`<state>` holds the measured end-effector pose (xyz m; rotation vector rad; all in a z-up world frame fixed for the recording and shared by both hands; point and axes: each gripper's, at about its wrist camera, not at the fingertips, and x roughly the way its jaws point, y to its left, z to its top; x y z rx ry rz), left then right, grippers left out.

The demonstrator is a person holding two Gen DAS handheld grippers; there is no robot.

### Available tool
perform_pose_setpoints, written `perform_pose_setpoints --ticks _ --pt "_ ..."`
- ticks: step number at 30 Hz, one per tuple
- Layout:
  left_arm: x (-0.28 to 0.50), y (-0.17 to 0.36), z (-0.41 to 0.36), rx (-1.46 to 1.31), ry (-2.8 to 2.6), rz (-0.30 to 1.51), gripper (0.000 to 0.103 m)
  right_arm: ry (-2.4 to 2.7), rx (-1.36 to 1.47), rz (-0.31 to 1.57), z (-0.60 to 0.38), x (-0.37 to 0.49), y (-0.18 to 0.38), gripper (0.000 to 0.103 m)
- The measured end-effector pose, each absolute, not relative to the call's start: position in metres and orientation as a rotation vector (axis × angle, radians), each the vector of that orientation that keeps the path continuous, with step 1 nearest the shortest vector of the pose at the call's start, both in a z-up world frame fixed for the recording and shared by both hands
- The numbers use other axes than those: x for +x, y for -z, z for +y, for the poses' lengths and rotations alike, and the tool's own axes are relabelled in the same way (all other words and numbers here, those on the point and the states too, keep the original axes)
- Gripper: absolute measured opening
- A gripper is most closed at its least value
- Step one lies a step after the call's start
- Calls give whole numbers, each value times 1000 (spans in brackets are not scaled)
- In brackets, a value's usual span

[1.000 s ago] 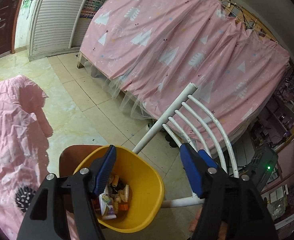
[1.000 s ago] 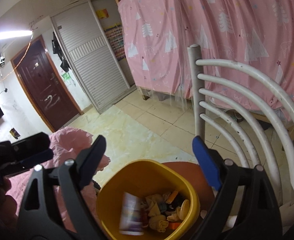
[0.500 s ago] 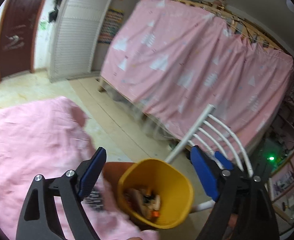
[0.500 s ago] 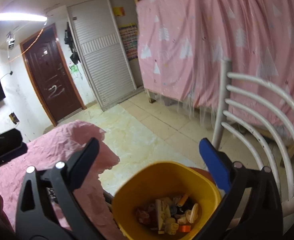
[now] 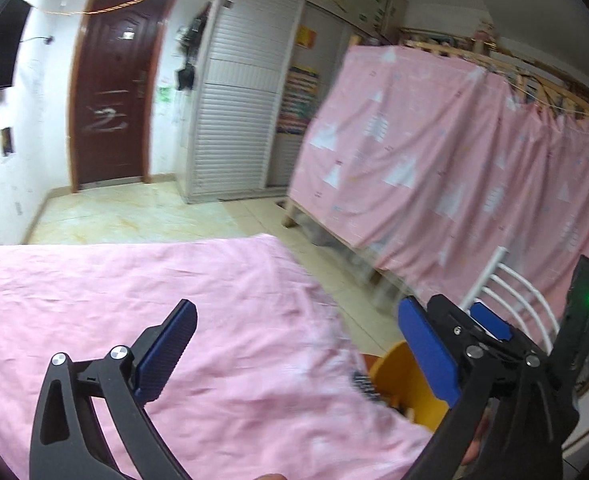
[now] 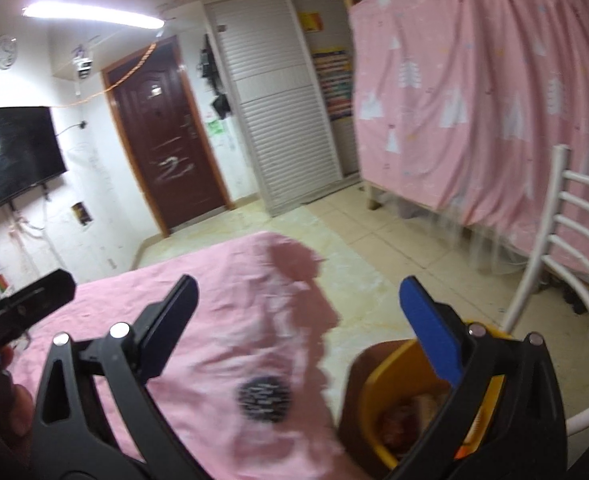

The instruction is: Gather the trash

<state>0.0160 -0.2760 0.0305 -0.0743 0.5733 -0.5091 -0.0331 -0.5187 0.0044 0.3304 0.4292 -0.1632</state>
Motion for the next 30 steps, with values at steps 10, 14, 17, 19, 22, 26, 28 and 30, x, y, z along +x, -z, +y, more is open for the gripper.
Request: perform_pose_setpoints --ticks 10,14,17,19,22,26,28,30 --pt "20 -38 -178 -89 295 526 92 20 263 441 -430 -1 -15 97" --pt "20 -39 -148 -91 232 518 92 -20 242 446 -407 6 -17 97" --pt "20 -41 -130 -91 190 513 92 -41 228 450 -394 10 -20 97" --pt "20 -42 -127 -97 175 515 92 -50 220 450 -386 13 -22 97" --pt "20 -41 -118 -102 152 516 92 -65 212 450 -378 16 -24 97" --pt "21 -41 -115 -107 135 521 92 -84 201 450 -369 20 -26 97" --pt "22 -40 -111 -113 131 525 92 -89 198 451 -367 20 -26 97" --pt "22 -39 -111 -112 124 525 92 -93 197 452 -365 21 -26 97"
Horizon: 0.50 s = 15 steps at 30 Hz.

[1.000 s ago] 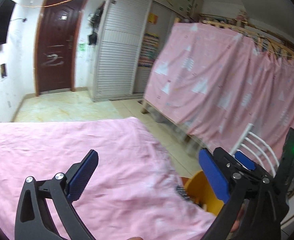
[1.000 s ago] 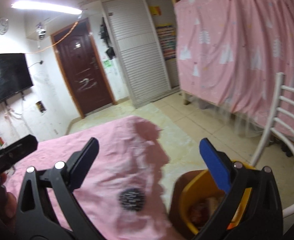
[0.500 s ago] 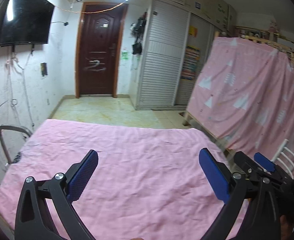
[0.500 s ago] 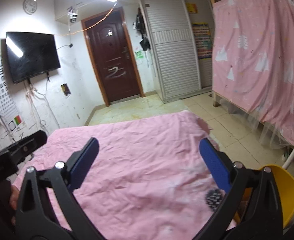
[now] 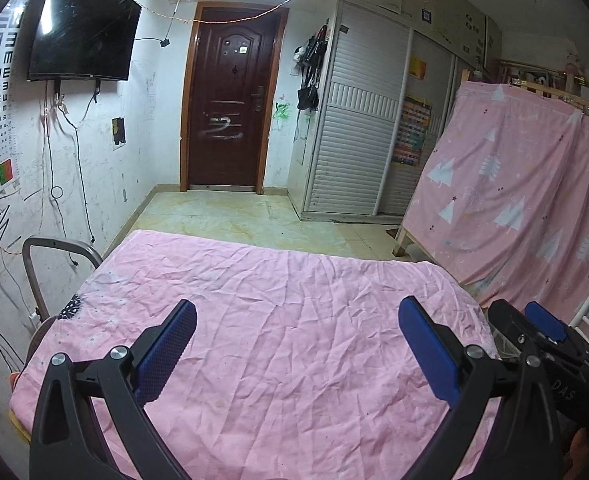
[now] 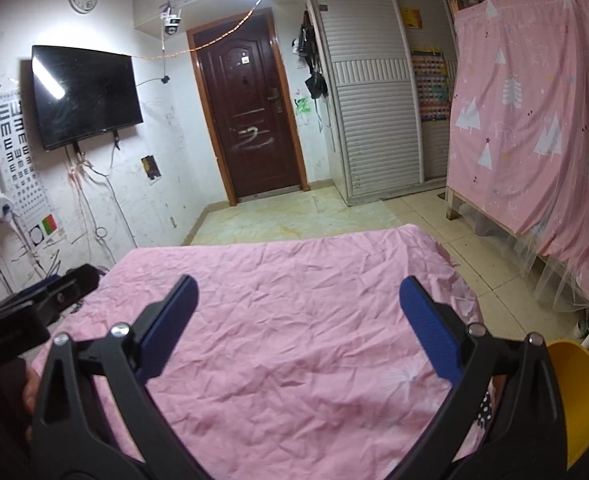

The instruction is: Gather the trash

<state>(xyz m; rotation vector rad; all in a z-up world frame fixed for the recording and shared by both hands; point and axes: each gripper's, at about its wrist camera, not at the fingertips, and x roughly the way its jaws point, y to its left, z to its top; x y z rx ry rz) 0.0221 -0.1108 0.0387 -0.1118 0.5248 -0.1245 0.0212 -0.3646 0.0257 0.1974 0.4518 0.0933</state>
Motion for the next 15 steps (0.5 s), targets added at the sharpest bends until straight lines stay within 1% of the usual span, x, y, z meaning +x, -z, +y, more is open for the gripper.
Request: perform_pose_setpoints --ticks 15 --pt "25 -36 -109 -119 109 533 92 -95 195 452 -363 23 -25 97"
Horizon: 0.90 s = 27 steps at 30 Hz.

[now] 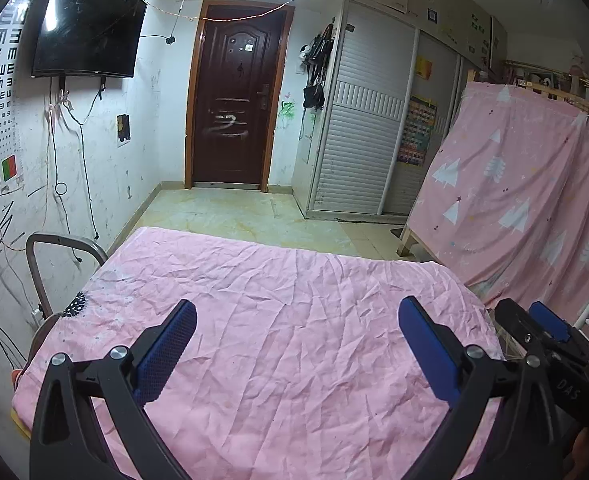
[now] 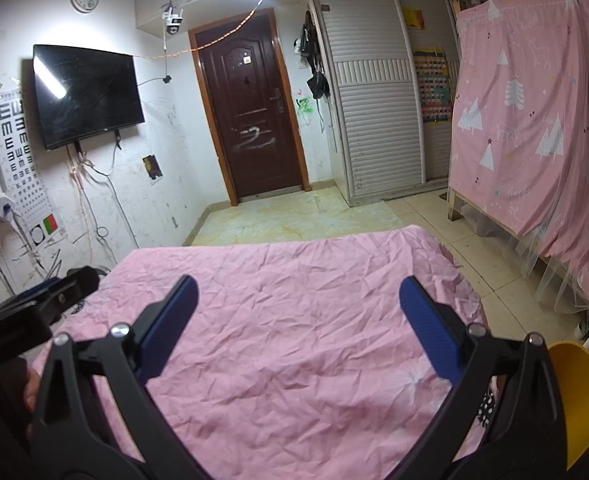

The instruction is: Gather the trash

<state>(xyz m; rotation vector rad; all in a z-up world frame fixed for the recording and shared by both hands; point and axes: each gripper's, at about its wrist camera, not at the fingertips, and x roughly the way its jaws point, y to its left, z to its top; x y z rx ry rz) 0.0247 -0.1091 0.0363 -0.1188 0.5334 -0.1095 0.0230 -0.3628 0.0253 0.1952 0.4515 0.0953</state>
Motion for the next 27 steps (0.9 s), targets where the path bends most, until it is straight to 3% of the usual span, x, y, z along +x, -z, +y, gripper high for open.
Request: perform_pose_setpoints --ticks 27 --pt "26 -30 -108 -138 93 548 92 -97 194 454 -360 24 -25 97"
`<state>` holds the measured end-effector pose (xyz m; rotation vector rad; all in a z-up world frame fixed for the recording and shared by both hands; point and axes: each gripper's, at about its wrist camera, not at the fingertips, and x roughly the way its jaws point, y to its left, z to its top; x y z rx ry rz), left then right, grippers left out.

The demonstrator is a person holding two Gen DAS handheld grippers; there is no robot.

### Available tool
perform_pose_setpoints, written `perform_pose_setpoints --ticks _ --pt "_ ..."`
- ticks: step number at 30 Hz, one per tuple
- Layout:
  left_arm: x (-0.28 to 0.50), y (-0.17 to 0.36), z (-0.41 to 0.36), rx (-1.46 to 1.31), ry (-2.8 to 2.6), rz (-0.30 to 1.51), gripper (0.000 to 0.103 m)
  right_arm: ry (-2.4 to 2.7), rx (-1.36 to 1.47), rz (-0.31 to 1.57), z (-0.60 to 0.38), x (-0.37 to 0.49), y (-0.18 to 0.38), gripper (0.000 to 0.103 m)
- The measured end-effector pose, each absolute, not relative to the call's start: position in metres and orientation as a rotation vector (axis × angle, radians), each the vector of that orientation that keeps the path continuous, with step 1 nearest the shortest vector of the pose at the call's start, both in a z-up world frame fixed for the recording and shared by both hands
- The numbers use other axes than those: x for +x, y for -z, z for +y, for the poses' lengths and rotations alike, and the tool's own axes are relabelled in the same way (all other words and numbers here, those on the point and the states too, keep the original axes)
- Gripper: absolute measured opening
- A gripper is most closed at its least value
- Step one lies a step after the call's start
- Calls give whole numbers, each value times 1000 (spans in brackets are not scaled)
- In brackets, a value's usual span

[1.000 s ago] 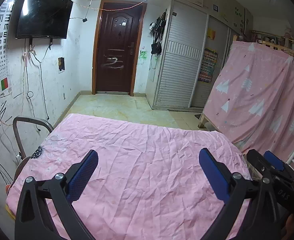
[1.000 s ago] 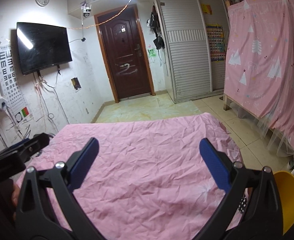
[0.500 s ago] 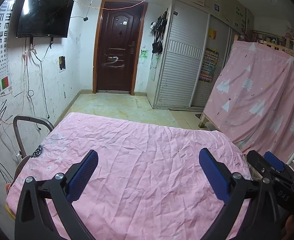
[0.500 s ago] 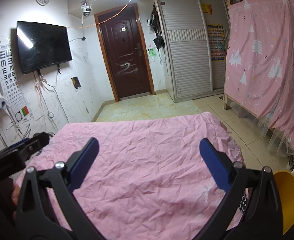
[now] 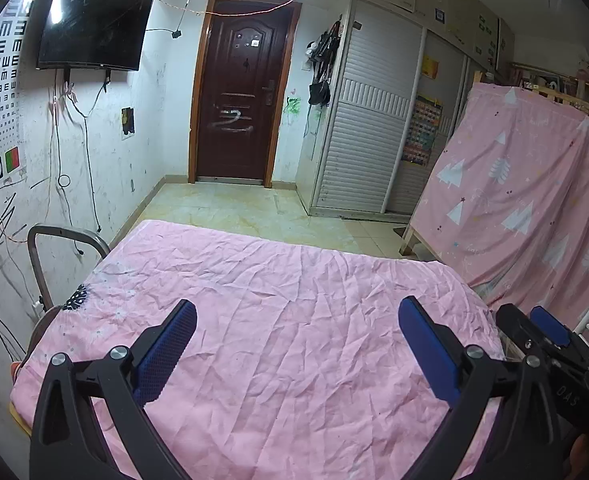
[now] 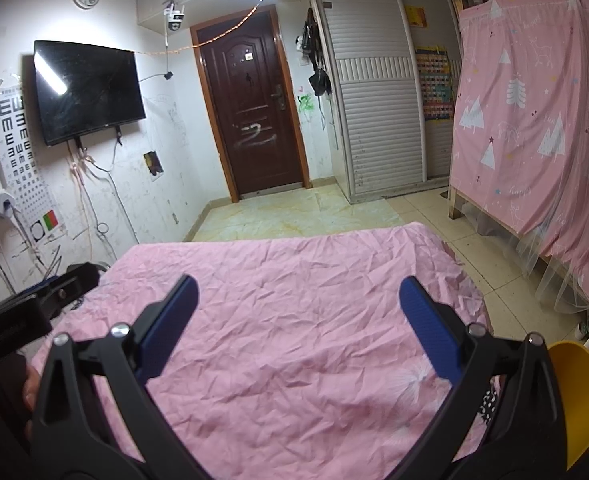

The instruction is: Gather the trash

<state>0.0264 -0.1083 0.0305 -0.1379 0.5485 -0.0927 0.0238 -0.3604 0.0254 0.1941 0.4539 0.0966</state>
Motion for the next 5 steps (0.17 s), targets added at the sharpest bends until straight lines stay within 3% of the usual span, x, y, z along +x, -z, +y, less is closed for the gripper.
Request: perform_pose_setpoints --ticks 5 --pt "27 -29 -108 -146 93 553 92 -97 194 455 -360 24 -26 97"
